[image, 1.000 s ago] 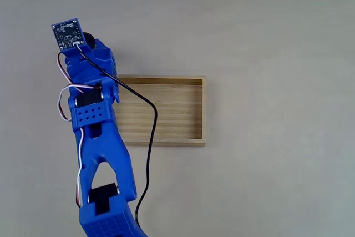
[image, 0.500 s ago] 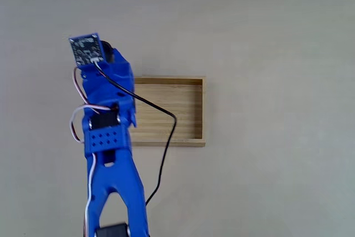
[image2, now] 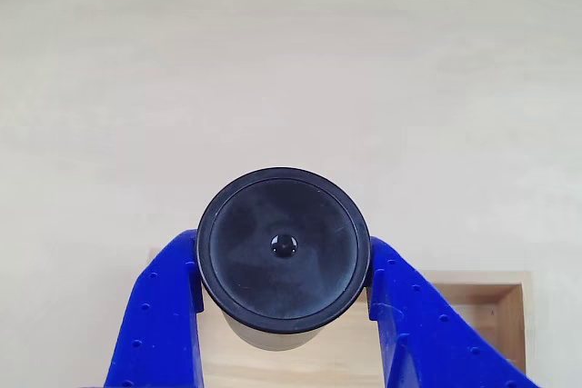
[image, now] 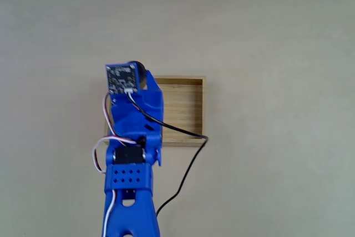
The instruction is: Place the black cylinder in the wooden box then return to rest.
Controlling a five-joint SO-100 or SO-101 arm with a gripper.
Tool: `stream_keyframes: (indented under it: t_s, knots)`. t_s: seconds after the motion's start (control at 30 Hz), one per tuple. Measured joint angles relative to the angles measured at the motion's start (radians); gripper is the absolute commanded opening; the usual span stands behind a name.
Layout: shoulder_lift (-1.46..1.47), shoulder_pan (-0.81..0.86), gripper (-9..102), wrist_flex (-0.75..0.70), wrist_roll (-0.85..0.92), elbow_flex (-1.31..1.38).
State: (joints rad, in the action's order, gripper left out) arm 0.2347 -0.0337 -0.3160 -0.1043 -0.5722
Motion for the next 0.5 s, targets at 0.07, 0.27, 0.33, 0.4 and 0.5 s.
stream_keyframes:
  t_s: [0.07, 0.27, 0.33, 0.4, 0.5]
  knots:
    - [0.029, 0.015, 18, 0.006, 0.0, -0.044]
    - [0.086, 0.035, 18, 0.034, 0.0, -0.153]
    - [0.094, 0.037, 18, 0.048, 0.0, -0.176]
    - [0.095, 0.037, 18, 0.057, 0.0, -0.187]
    - [0.095, 0.037, 18, 0.071, 0.0, -0.199]
